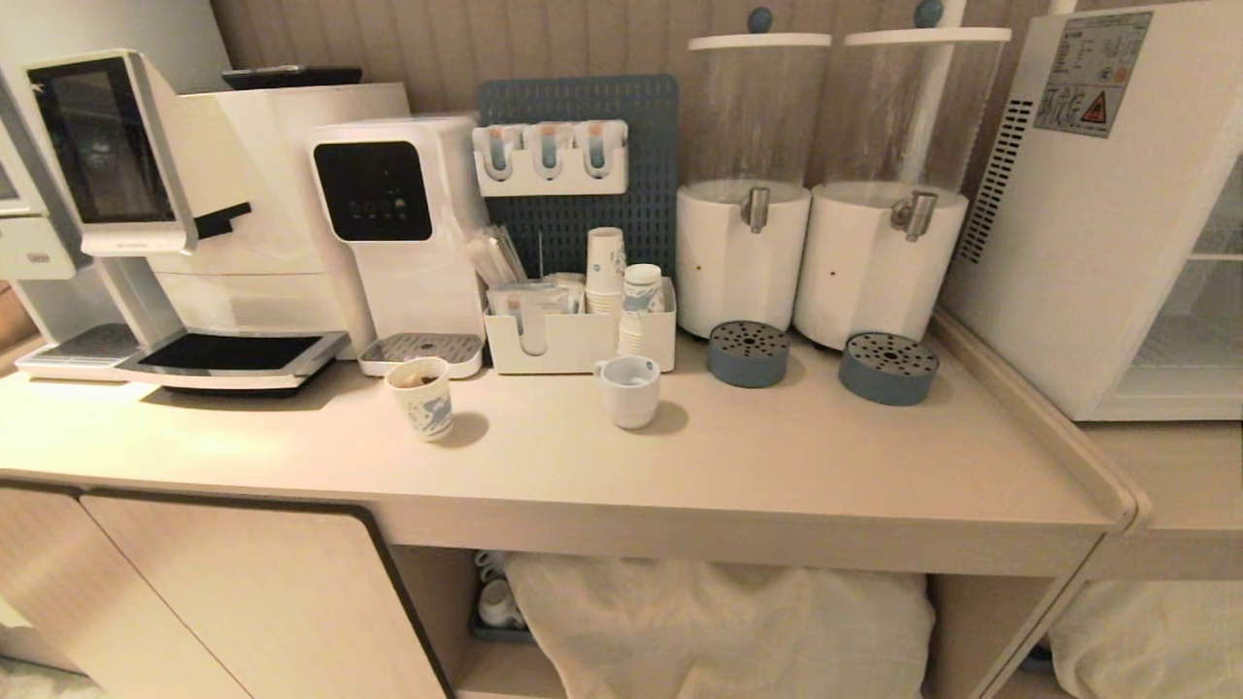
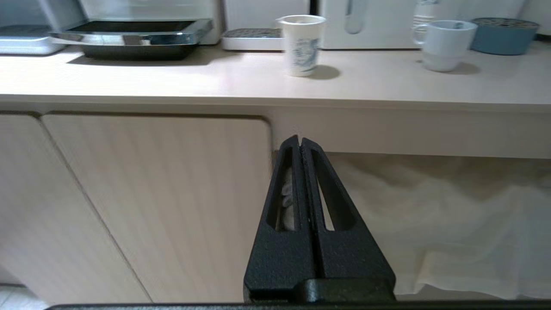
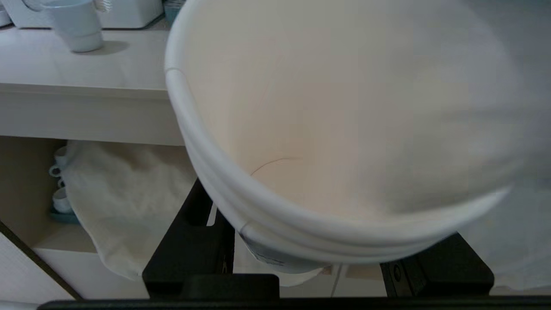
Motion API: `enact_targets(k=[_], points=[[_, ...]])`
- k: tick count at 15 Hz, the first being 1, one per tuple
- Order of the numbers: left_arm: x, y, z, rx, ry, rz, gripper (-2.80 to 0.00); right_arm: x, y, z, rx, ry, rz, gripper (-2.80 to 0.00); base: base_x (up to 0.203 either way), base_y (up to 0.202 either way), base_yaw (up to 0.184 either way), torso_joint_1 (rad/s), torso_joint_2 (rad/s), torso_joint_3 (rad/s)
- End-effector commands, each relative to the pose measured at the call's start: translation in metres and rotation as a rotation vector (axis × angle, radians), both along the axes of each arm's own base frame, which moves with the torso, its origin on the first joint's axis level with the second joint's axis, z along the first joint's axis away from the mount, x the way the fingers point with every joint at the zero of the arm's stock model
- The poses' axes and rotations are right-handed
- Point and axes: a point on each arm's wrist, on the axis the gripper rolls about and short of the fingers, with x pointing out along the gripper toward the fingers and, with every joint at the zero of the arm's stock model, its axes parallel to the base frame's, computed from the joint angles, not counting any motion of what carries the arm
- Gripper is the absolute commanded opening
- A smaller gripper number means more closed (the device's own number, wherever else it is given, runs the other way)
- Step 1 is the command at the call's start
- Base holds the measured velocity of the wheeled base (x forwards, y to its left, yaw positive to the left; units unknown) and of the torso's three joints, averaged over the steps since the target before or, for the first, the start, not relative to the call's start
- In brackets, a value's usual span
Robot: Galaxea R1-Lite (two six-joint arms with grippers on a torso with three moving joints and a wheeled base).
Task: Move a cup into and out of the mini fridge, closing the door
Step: Put the paper cup in the freezer
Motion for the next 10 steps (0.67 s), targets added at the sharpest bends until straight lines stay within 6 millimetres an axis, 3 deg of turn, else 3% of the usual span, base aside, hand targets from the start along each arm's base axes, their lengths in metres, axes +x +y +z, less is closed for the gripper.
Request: enact_targets(k=[1,10], points=[[0.0014,0.0000,-0.0045,-0.001,0.016,0.002,-2.80,0.0002,0.0000,-0.0007,-0.001,0.002,0.001,-2.80,0.000,-0.198,0.002,0.002,0.00,0.002],[0.0014,0.0000,-0.0045,-0.005,0.016,0.000,-2.80,0.0001,0.0001,-0.0003,0.001,0.000,0.004,-2.80,0.000,-0.186,0.000,0.005,0.00,0.004]])
